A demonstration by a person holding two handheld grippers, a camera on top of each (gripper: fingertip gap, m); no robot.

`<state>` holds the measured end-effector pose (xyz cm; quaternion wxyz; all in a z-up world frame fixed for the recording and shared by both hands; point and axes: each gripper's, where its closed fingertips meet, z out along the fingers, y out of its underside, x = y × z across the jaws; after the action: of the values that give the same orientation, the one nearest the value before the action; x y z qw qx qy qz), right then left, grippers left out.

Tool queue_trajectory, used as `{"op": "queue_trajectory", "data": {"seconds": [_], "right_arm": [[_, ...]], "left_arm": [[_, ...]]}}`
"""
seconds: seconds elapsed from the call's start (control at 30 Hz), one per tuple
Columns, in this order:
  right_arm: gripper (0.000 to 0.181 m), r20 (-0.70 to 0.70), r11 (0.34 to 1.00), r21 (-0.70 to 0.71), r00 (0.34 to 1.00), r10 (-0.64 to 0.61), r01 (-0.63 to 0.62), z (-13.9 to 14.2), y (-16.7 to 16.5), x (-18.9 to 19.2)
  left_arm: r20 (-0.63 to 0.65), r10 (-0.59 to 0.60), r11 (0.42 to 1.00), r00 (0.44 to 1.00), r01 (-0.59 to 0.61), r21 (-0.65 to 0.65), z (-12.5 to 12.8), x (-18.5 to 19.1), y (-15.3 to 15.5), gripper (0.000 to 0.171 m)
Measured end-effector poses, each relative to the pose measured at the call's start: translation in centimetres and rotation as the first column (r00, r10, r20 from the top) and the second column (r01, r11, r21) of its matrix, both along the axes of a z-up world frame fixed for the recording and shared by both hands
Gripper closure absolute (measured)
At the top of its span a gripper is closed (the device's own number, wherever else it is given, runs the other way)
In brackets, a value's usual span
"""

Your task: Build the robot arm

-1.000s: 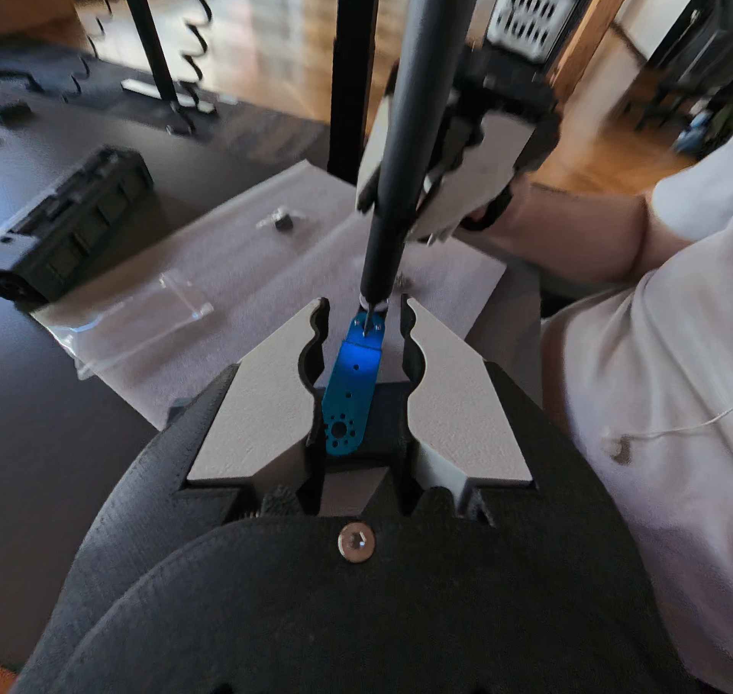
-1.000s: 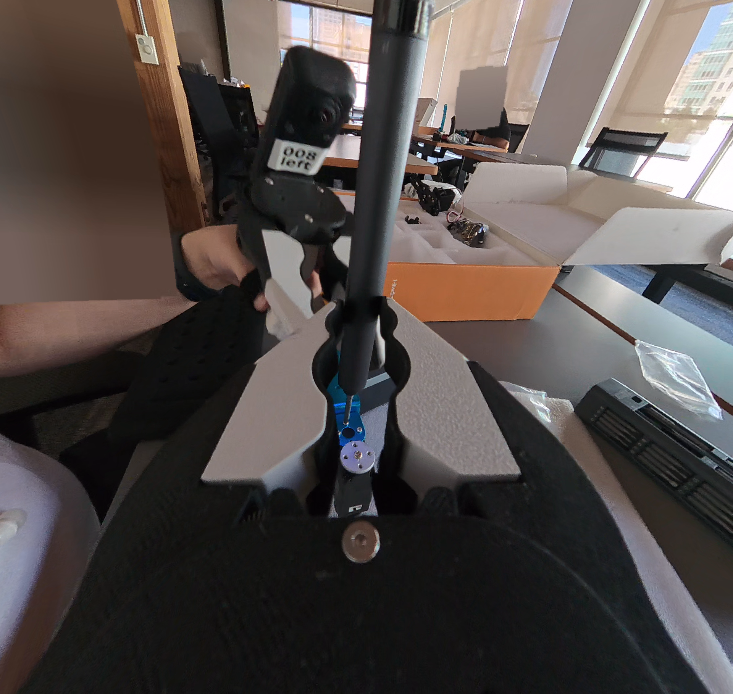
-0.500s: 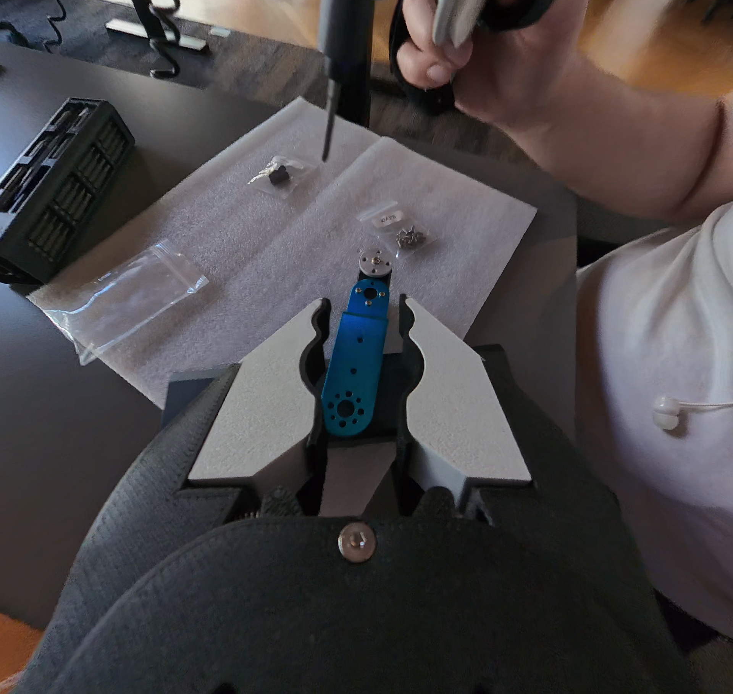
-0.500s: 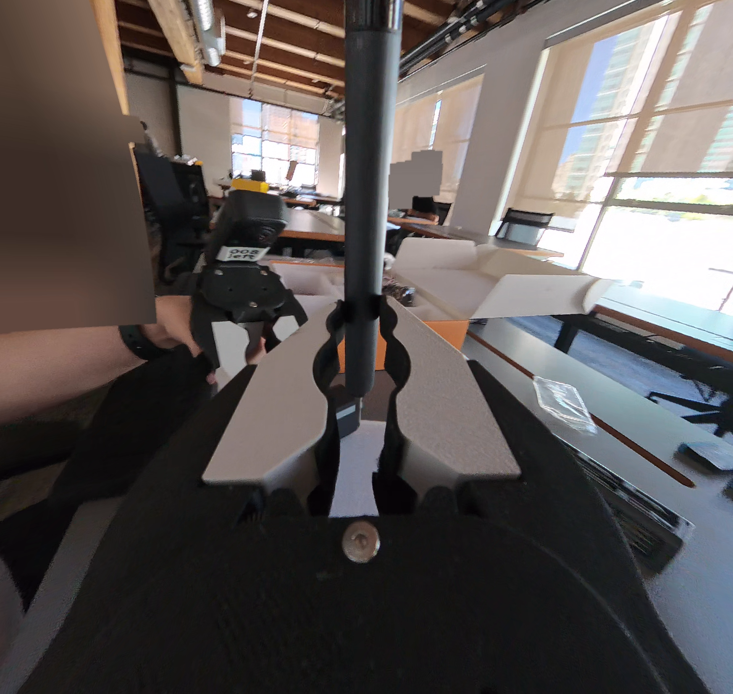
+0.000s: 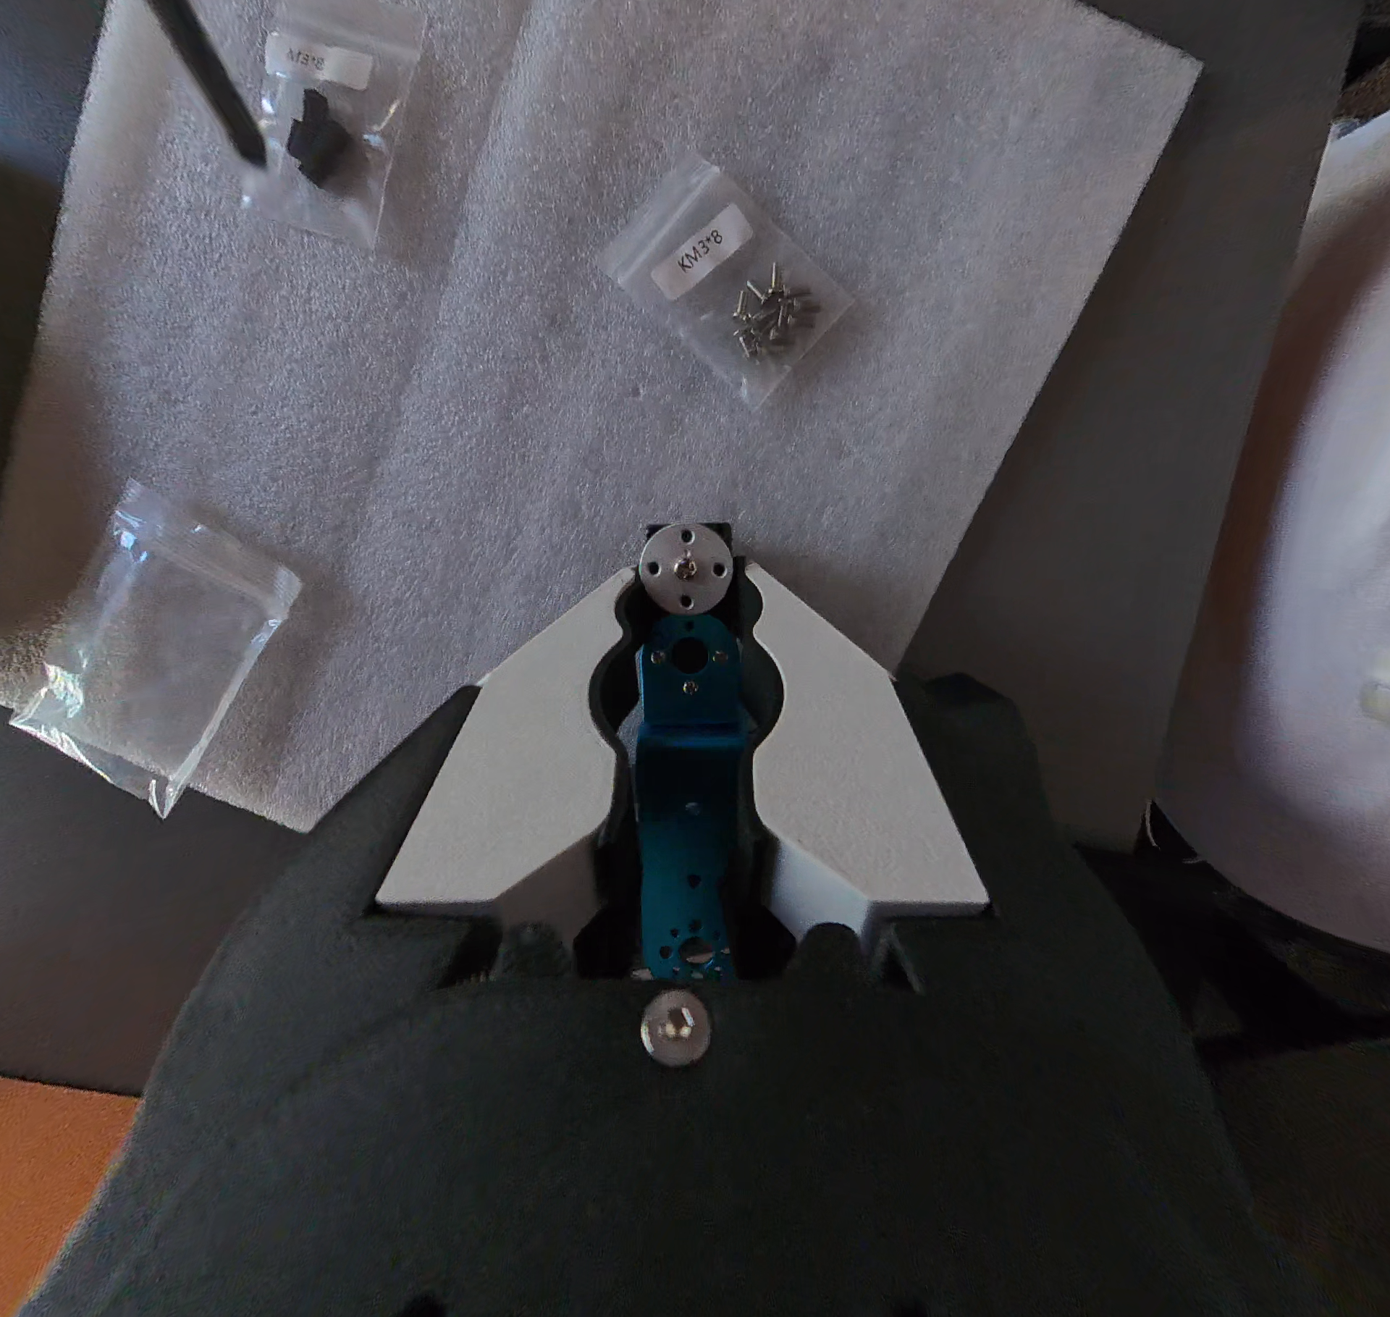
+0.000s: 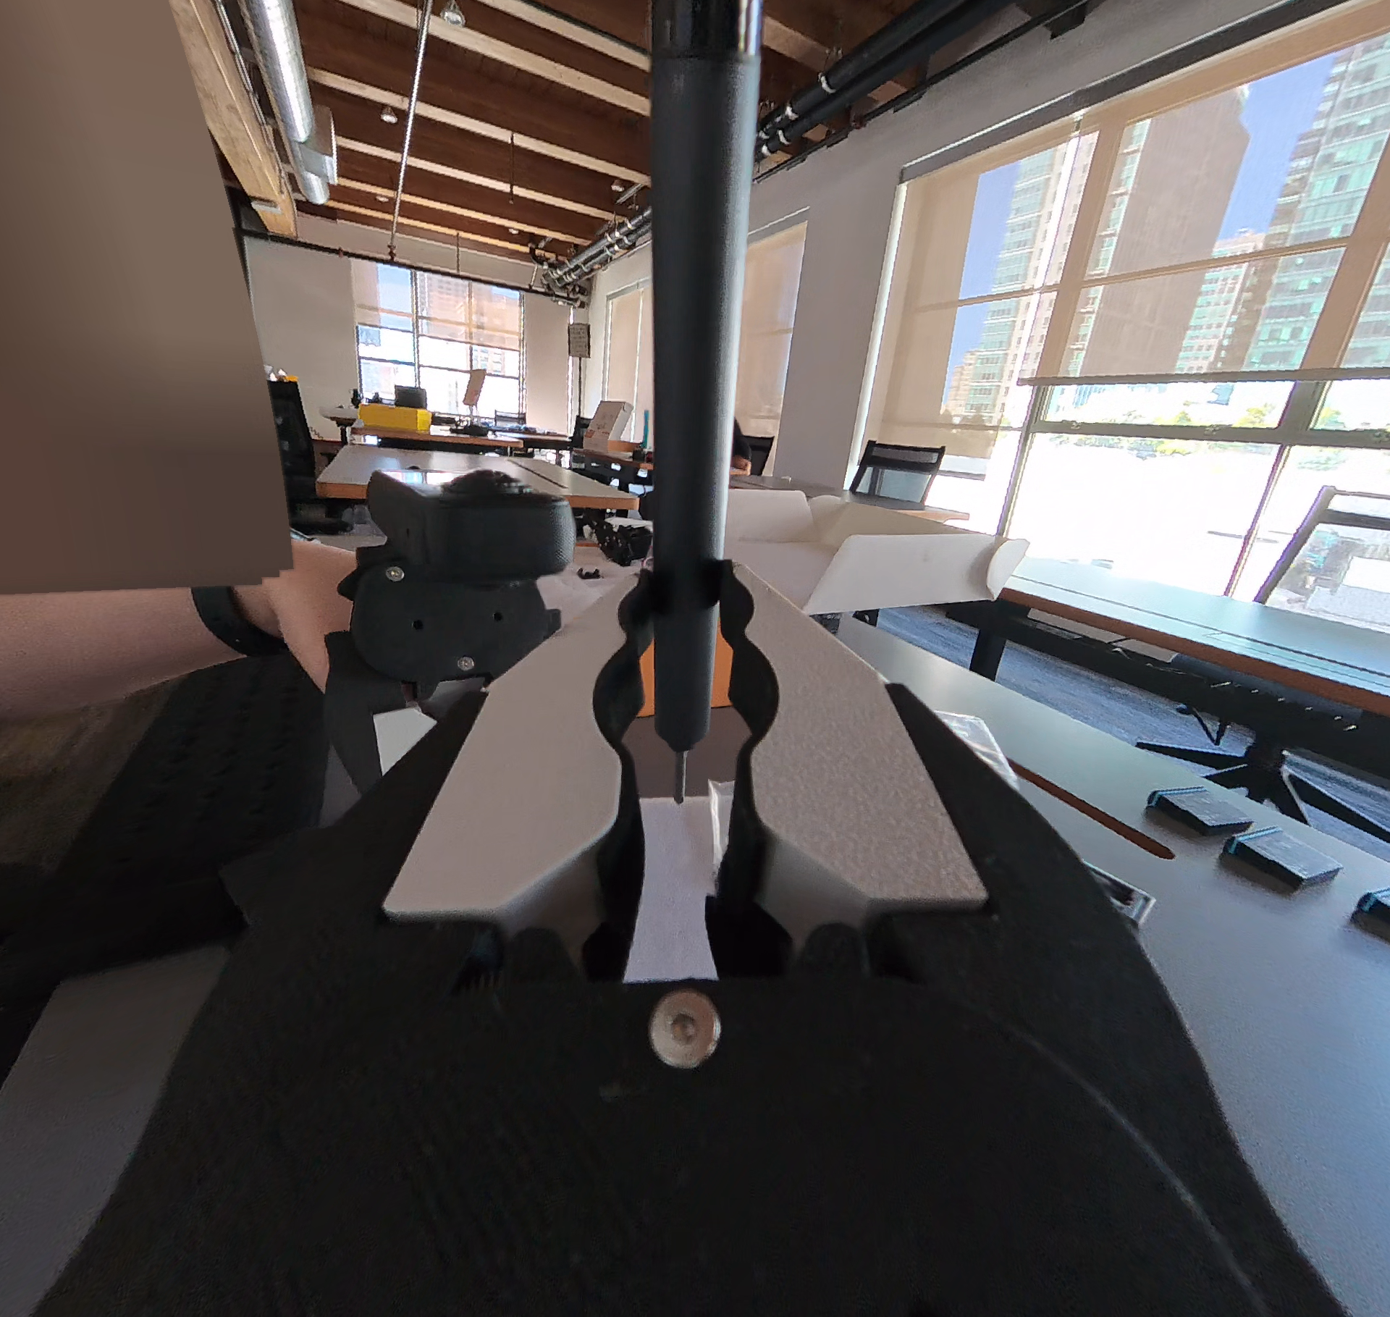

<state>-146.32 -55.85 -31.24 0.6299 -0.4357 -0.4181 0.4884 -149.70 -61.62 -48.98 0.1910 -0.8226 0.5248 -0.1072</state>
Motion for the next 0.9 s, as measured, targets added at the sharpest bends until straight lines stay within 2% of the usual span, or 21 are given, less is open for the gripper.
{"op": "queue_trajectory", "data": {"seconds": [0.1, 0.2, 0.33, 0.43, 0.57, 0.6, 0.67, 0.77, 0.8, 0.9], "right_arm": [[0.165, -0.035, 0.999, 0.018, 0.999, -0.04, 0.04, 0.8, 0.4, 1.0], [0.165, -0.081, 0.999, -0.007, 0.996, -0.035, 0.035, 1.3, 0.6, 1.6], [0.165, -0.088, 0.999, -0.026, 0.996, -0.029, 0.027, 1.1, 0.8, 1.5], [0.165, -0.099, 0.998, -0.003, 0.993, -0.063, 0.063, 1.5, 0.8, 2.0], [0.165, -0.123, 0.994, 0.007, 0.987, -0.107, 0.108, 2.0, 1.2, 2.9], [0.165, -0.132, 0.994, 0.004, 0.985, -0.109, 0.11, 2.1, 1.2, 3.1], [0.165, -0.144, 0.993, -0.004, 0.983, -0.117, 0.118, 2.2, 1.5, 3.5], [0.165, -0.144, 0.993, -0.012, 0.983, -0.117, 0.117, 2.1, 1.7, 3.5], [0.165, -0.141, 0.993, -0.014, 0.983, -0.114, 0.113, 2.1, 1.7, 3.4], [0.165, -0.136, 0.994, -0.013, 0.985, -0.108, 0.108, 1.9, 1.7, 3.3]], "left_arm": [[0.101, 0.064, 0.997, 0.993, -0.068, 0.041, 1.8, -0.8, 0.5, 0.151], [0.291, 0.145, 0.974, 0.946, -0.188, 0.125, 5.7, -2.2, 1.7, 0.151], [0.548, 0.195, 0.935, 0.813, -0.322, 0.145, 11.3, -3.9, 2.4, 0.151], [0.678, 0.261, 0.902, 0.687, -0.424, 0.083, 13.1, -4.4, 3.5, 0.151], [0.732, 0.407, 0.858, 0.547, -0.504, -0.1, 11.7, -3.6, 5.6, 0.151], [0.733, 0.44, 0.855, 0.518, -0.49, -0.167, 11.2, -3.1, 5.9, 0.151], [0.754, 0.511, 0.831, 0.413, -0.46, -0.312, 10.8, -2.3, 6.6, 0.151], [0.744, 0.6, 0.794, 0.295, -0.331, -0.51, 10.4, -0.8, 7.2, 0.152], [0.718, 0.634, 0.77, 0.286, -0.314, -0.555, 9.7, -0.6, 7.5, 0.152], [0.57, 0.739, 0.673, 0.358, -0.356, -0.649, 5.6, -0.5, 7.7, 0.151]]}}
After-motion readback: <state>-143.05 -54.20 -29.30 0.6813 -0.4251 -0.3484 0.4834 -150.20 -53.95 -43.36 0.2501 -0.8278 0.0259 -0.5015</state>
